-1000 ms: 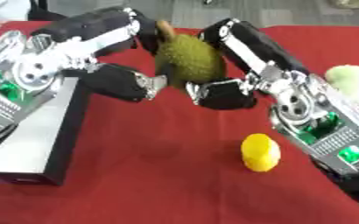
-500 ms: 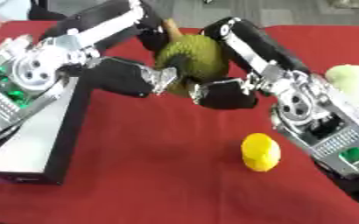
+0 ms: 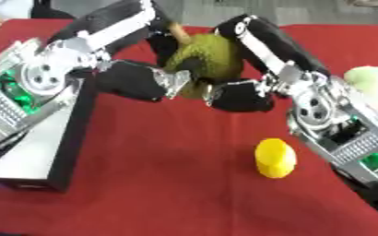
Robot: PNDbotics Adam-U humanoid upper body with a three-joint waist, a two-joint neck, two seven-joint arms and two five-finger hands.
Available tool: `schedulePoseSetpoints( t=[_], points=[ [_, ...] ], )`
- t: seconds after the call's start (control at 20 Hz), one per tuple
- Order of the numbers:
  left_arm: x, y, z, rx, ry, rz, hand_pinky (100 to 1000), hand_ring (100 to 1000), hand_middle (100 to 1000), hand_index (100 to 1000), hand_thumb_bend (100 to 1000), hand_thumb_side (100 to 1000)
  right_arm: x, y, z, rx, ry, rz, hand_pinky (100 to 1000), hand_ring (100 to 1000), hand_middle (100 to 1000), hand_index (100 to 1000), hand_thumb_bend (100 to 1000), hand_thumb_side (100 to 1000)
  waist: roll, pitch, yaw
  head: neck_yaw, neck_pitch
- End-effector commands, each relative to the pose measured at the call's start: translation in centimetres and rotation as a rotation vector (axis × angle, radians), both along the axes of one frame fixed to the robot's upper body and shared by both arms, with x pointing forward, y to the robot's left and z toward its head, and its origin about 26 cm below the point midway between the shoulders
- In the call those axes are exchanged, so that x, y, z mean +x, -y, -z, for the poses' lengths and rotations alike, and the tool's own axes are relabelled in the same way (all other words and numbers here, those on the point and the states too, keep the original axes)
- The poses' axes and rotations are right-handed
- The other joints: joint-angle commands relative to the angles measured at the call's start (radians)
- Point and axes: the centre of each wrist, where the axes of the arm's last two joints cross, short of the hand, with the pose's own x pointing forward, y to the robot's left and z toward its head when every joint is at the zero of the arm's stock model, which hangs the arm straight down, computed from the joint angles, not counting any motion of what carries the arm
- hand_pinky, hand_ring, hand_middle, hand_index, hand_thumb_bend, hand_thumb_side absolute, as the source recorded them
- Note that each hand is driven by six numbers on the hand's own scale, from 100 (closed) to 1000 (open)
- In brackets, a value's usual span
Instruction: Pick up the objects with one hand, pass them to the other hand, and then place them into the box on the other side of the table.
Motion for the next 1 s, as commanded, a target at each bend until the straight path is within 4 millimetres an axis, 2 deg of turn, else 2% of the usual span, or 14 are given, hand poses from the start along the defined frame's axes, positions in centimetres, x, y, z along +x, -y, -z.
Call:
schedulePoseSetpoints(
  t=[0.05, 0.35, 0.7, 0.85, 1.0],
  points=[
    [-0.31, -0.08, -0.65, 0.019, 0.033, -0.014, 662, 539, 339, 397, 100, 321, -0.21, 0.45, -0.84, 0.018, 0.034, 0.004, 821, 658, 580, 570, 100, 100, 0.008, -0.015, 0.000, 0.003, -0.001],
    [-0.29, -0.16, -0.57, 0.037, 0.044, -0.039, 662, 549, 404, 469, 100, 330, -0.16, 0.56, -0.77, 0.020, 0.029, 0.006, 821, 660, 582, 574, 100, 100, 0.007, -0.015, -0.001, 0.005, -0.001],
    [-0.28, -0.20, -0.59, 0.033, 0.069, -0.048, 682, 591, 468, 542, 100, 310, -0.15, 0.59, -0.72, 0.020, 0.035, 0.007, 820, 634, 527, 515, 100, 100, 0.006, -0.016, -0.001, 0.008, -0.003],
    [-0.28, -0.21, -0.49, 0.040, 0.067, -0.045, 705, 633, 522, 626, 100, 294, -0.13, 0.63, -0.72, 0.020, 0.038, 0.008, 821, 632, 524, 511, 100, 100, 0.007, -0.016, -0.002, 0.009, -0.004],
    [-0.29, -0.18, -0.45, 0.047, 0.061, -0.045, 708, 648, 547, 666, 100, 291, -0.13, 0.63, -0.71, 0.021, 0.037, 0.007, 821, 631, 523, 511, 100, 100, 0.007, -0.016, -0.003, 0.009, -0.005]
  ],
)
